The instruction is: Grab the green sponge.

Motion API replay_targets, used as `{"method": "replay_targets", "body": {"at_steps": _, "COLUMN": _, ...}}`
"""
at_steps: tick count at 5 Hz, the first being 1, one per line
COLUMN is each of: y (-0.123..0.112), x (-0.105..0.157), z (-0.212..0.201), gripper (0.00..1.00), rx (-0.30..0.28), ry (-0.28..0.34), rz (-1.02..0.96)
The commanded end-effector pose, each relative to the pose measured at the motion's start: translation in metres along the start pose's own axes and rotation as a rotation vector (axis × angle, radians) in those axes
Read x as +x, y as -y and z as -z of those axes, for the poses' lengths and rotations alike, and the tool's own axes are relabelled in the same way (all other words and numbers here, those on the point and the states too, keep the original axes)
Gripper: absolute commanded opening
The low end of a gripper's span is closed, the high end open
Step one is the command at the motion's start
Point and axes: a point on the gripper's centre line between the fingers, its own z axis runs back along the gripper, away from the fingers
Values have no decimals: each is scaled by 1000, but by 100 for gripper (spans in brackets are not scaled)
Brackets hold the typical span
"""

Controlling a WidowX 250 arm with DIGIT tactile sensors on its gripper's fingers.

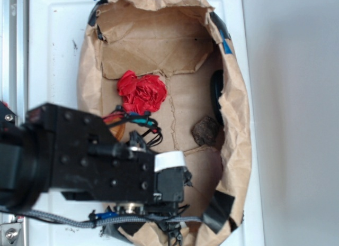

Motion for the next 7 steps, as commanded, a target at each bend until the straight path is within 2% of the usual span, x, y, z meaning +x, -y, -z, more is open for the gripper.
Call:
{"method": "replay_targets", "body": {"at_steps": 1, "y": -2, "x": 7, "z": 8, "gripper": 15, "rx": 27, "ry": 5, "rz": -15}}
{"method": "replay_targets", "body": {"at_steps": 2, "y": -5, "x": 18, "z": -3, "gripper": 0, "rx": 14, "ry": -3, "rz": -17}}
{"method": "replay_targets", "body": {"at_steps": 3, "y": -20, "x": 38, "z": -25, "gripper": 0, "rx": -28, "ry": 57, "rz": -64}}
{"method": "replay_targets", "body": {"at_steps": 4, "y": -42, "x": 58, "z": -58, "gripper": 0, "rx": -55, "ry": 179, "rz": -62}}
{"method": "replay_targets", "body": {"at_steps": 5, "y": -54, "x": 67, "z": -73, "gripper": 0, "rx": 41, "ry": 197, "rz": -18}}
{"method": "replay_targets", "body": {"at_steps": 6, "y": -56, "x": 72, "z": -92, "gripper": 0, "rx": 179, "ry": 126, "rz": 89}}
{"method": "replay_targets", "body": {"at_steps": 7, "y": -66, "x": 70, "z": -110, "gripper": 0, "rx": 221, "ry": -36, "rz": 77}}
